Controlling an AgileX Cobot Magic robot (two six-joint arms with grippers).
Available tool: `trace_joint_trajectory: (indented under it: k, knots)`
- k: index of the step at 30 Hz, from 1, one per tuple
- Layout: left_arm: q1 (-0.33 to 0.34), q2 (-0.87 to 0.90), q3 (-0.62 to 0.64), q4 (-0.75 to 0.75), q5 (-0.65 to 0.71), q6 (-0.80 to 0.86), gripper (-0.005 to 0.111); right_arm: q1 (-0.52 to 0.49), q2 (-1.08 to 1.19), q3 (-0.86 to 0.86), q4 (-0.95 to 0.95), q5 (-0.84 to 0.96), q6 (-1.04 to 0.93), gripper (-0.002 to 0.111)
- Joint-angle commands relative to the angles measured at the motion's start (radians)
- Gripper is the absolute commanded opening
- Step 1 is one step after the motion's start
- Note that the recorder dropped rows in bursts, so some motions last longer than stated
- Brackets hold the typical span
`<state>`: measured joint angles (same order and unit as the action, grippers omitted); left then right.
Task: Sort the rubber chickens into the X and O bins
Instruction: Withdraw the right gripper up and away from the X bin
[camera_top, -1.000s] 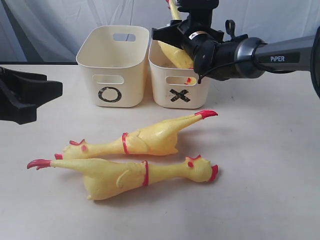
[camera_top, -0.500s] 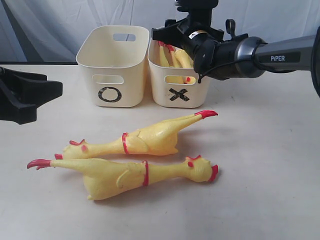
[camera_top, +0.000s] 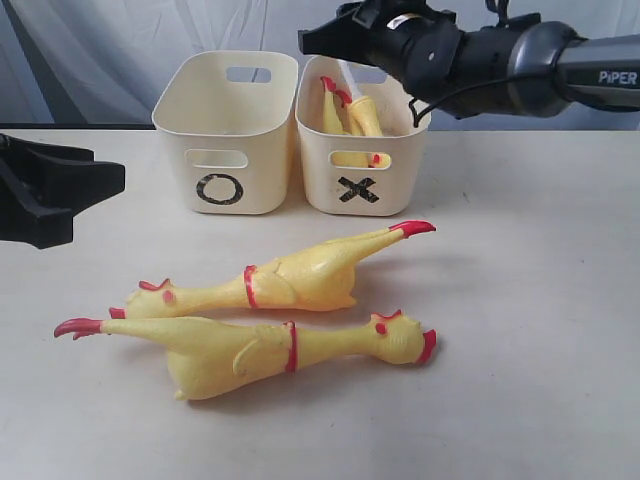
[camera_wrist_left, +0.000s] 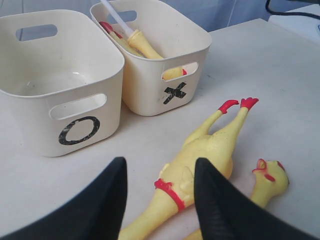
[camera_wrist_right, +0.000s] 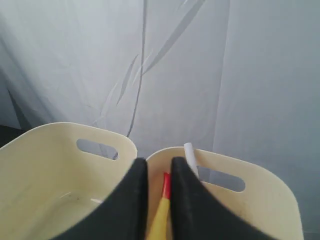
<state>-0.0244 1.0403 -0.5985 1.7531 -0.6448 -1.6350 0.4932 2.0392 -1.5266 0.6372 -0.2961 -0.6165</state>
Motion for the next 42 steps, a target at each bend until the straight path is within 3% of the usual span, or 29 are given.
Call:
trace_joint_trajectory:
  k: [1, 15, 27, 31, 42]
  knots:
    - [0.002, 0.002, 0.004, -0.009, -0.008, -0.002, 0.042, -0.014, -0.066, 0.023, 0.173, 0.057, -0.154, 0.001]
    - [0.002, 0.002, 0.004, -0.009, -0.022, -0.002, 0.042, -0.063, -0.374, 0.464, 0.194, -0.171, -0.228, 0.0]
    - [0.002, 0.002, 0.004, -0.009, -0.05, -0.002, 0.042, -0.061, -0.788, 0.794, 0.203, -0.163, -0.131, 0.0]
    - [0.002, 0.002, 0.004, -0.009, -0.152, -0.002, 0.042, -0.061, -0.952, 0.902, 0.203, -0.162, -0.087, 0.0]
    - [0.002, 0.002, 0.004, -0.079, -0.329, -0.002, 0.042, -0.061, -1.318, 1.0, 0.198, 0.176, -0.085, 0.0]
